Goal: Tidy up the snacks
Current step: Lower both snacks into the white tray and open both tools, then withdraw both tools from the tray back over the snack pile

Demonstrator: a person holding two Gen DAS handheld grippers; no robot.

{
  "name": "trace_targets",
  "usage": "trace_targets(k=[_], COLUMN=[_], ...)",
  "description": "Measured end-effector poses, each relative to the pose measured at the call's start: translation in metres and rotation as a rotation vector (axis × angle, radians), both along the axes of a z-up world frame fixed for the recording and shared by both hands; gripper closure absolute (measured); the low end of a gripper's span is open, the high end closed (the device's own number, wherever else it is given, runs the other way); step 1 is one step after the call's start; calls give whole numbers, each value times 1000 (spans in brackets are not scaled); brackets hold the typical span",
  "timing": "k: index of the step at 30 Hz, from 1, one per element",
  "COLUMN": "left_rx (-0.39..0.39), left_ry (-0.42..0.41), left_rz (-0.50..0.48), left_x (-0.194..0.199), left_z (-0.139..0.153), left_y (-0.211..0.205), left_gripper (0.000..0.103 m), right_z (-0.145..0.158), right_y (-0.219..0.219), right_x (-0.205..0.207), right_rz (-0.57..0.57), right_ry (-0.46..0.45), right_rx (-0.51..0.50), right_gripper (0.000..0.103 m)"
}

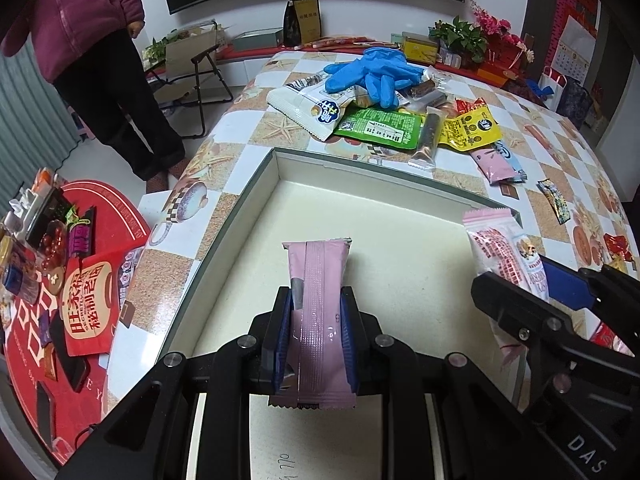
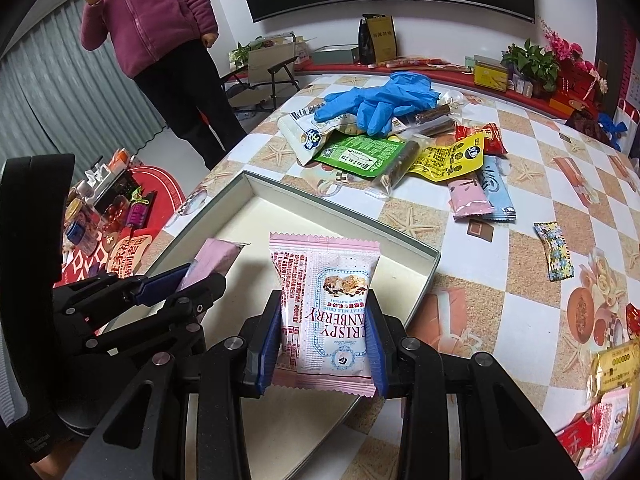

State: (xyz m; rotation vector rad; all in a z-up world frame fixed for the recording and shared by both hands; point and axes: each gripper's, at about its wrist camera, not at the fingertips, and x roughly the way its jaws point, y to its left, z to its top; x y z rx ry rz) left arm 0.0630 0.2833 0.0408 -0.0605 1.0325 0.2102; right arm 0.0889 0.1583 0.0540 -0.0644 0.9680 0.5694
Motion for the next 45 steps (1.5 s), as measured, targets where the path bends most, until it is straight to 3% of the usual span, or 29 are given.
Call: trace_targets(k=[20,22,23,26,28,29,30,37,42,45], left_rx=[-36,-47,-54,-63,-64,-73,-82,-132,-163,-183], left_ry=[10,7,8,-1,-12,-19,-33,-104,-98,-77], left_rz=[1,5,15,30,32,30,24,-102,-248,-287], left_x=[11,14,15,13,9,5,0,-35,-66,-80], left_z=[-3,-2,-2,-1,3,5,9,28,25,14], left_y=[8,9,11,16,17,17,15,-45,-129,-170], left_gripper=[78,76,69,54,50,49,48,38,32,32], right_z=[-6,-6,-5,-4,-2,1,3,27,15,-1], right_y=[10,8,8,6,0,-6,-10,-95,-179,-236], right_x=[10,11,12,17,19,18,18,-23,-54,-63], right_rz=[-6,-12,-11,-18,-41,-51,-56,-143,-269,-381], right_ry=[0,1,5,30,27,21,17,-77,-100,-71], right_rx=[-37,-34,-26,2,11,28,45,159,113,67], right_gripper=[64,64,64,55,37,21,17,17,17,17])
